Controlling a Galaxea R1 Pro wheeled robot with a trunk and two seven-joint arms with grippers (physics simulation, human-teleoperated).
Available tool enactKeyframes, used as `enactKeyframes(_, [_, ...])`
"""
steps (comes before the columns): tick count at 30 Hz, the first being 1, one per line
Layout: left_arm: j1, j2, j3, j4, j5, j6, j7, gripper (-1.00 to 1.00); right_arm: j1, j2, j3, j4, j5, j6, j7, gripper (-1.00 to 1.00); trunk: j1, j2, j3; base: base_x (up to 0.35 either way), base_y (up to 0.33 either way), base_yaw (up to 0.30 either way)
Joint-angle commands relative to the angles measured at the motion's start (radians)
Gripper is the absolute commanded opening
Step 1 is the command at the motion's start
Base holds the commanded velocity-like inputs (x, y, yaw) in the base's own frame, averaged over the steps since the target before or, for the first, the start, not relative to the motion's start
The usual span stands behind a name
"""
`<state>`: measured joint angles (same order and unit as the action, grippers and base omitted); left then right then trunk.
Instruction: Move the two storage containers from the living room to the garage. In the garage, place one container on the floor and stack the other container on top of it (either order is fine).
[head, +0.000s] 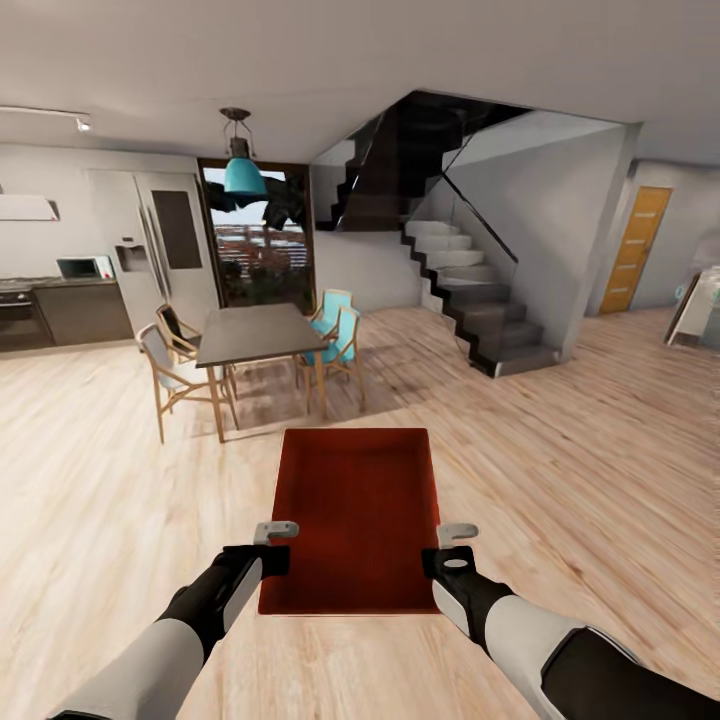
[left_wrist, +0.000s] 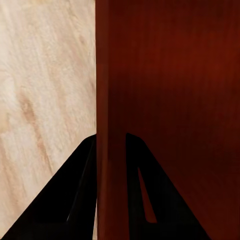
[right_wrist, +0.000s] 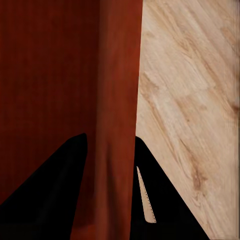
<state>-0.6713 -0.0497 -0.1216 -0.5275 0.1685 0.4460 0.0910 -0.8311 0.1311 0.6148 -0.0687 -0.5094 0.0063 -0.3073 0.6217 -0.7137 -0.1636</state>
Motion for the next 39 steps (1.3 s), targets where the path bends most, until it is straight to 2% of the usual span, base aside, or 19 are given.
enactKeyframes(1, [-0.001,-0.009,0.005,-0.011,-0.029,-0.03,0.013,-1.0,0.0,0.001,0.007,0.004,-0.025,-0.002,-0.067,-1.0,0.001,-0.001,-0.002,0.322,0.0,-0.245])
enactKeyframes(6, [-0.001,-0.009,0.005,-0.011,-0.03,-0.03,0.013,-1.0,-0.001,0.001,0.007,0.004,-0.025,-0.002,-0.067,-1.0,0.001,-0.001,-0.002,0.322,0.0,-0.199])
enactKeyframes(22, [-0.001,-0.009,0.005,-0.011,-0.029,-0.03,0.013,-1.0,-0.001,0.001,0.007,0.004,-0.025,-0.002,-0.067,-1.0,0.001,-0.001,-0.002,0.322,0.0,-0.028])
enactKeyframes(39, [-0.001,-0.01,0.005,-0.011,-0.029,-0.03,0.013,-1.0,0.0,0.001,0.006,0.004,-0.026,-0.002,-0.067,-1.0,0.001,-0.001,-0.002,0.322,0.0,-0.235])
